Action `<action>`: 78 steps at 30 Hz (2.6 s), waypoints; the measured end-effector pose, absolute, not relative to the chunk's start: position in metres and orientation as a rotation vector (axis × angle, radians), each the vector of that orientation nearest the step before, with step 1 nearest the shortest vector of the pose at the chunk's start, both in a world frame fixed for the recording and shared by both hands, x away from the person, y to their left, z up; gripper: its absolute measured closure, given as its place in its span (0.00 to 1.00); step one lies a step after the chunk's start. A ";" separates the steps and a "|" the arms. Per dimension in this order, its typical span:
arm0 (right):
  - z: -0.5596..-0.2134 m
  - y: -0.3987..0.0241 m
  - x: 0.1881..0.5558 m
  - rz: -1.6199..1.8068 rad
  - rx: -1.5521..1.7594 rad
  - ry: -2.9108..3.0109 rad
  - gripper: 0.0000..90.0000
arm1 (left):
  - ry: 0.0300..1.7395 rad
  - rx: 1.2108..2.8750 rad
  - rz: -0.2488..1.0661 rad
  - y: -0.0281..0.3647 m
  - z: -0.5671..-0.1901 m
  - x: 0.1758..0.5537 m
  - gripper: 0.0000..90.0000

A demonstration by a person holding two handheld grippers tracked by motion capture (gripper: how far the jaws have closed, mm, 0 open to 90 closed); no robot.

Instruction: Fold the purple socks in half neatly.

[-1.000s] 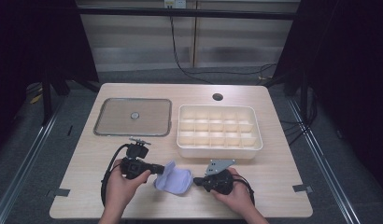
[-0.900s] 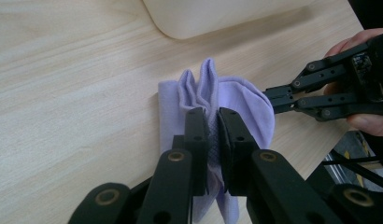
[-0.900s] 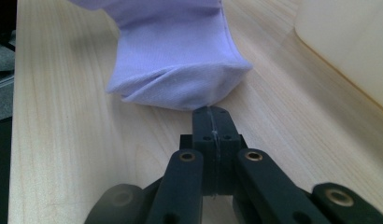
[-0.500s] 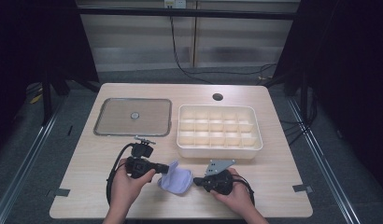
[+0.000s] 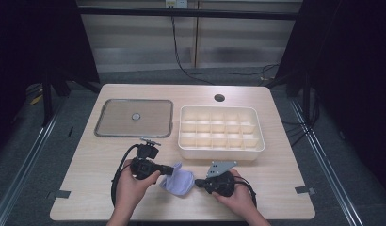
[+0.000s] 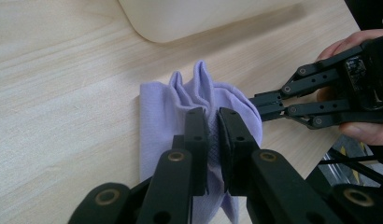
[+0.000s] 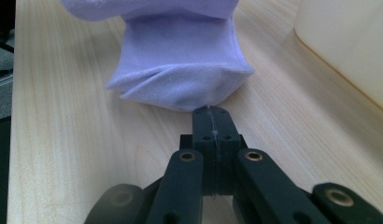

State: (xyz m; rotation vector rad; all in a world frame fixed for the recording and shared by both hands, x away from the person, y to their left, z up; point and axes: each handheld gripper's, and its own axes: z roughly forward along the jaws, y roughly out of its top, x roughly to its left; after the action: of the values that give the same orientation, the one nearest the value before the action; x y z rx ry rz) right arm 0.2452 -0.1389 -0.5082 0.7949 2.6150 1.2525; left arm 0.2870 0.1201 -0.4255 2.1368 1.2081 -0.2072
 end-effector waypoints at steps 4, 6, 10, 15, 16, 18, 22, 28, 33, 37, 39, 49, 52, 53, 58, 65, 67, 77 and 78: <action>-0.508 -0.139 0.245 1.255 0.801 2.614 1.00 | 1.209 2.125 -0.210 0.118 -0.425 0.287 0.92; -0.508 -0.139 0.245 1.255 0.800 2.614 1.00 | 1.214 2.120 -0.216 0.116 -0.426 0.286 0.92; -0.508 -0.139 0.245 1.255 0.796 2.613 1.00 | 1.206 2.123 -0.226 0.114 -0.427 0.286 0.92; -0.508 -0.139 0.245 1.255 0.800 2.614 1.00 | 1.195 2.133 -0.230 0.110 -0.429 0.285 0.92; -0.508 -0.139 0.245 1.254 0.798 2.613 1.00 | 1.201 2.126 -0.229 0.109 -0.430 0.285 0.92; -0.508 -0.139 0.245 1.255 0.800 2.614 1.00 | 1.197 2.129 -0.233 0.108 -0.431 0.285 0.92; -0.508 -0.139 0.245 1.255 0.797 2.614 1.00 | 1.207 2.125 -0.236 0.107 -0.433 0.285 0.92; -0.508 -0.139 0.245 1.254 0.795 2.615 1.00 | 1.202 2.127 -0.252 0.105 -0.437 0.285 0.92; -0.508 -0.139 0.245 1.254 0.801 2.613 1.00 | 1.213 2.118 -0.247 0.102 -0.437 0.284 0.92; -0.508 -0.139 0.245 1.254 0.800 2.613 1.00 | 1.196 2.136 -0.250 0.101 -0.439 0.284 0.92; -0.508 -0.139 0.245 1.252 0.797 2.614 1.00 | 1.198 2.135 -0.254 0.100 -0.440 0.283 0.92; -0.508 -0.139 0.245 1.252 0.797 2.614 1.00 | 1.199 2.140 -0.258 0.095 -0.444 0.282 0.92; -0.508 -0.139 0.245 1.254 0.801 2.613 1.00 | 1.203 2.144 -0.256 0.092 -0.445 0.282 0.92; -0.508 -0.139 0.245 1.254 0.801 2.613 1.00 | 1.199 2.149 -0.266 0.092 -0.445 0.282 0.92; -0.508 -0.139 0.245 1.252 0.796 2.614 1.00 | 1.202 2.152 -0.266 0.090 -0.448 0.282 0.92; -0.508 -0.139 0.245 1.252 0.795 2.614 1.00 | 1.186 2.174 -0.263 0.088 -0.451 0.281 0.91; -0.508 -0.139 0.245 1.252 0.797 2.614 1.00 | 1.195 2.163 -0.260 0.086 -0.452 0.280 0.91; -0.508 -0.139 0.245 1.251 0.799 2.613 1.00 | 1.184 2.155 -0.243 0.082 -0.449 0.278 0.91; -0.508 -0.139 0.245 1.251 0.797 2.613 1.00 | 1.182 2.153 -0.242 0.081 -0.448 0.277 0.91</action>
State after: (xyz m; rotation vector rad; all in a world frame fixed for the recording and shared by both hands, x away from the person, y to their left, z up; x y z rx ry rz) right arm 0.2448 -0.1386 -0.5081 0.7971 2.6126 1.2509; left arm 0.2774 0.0813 -0.4482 2.1533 1.1819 -0.2420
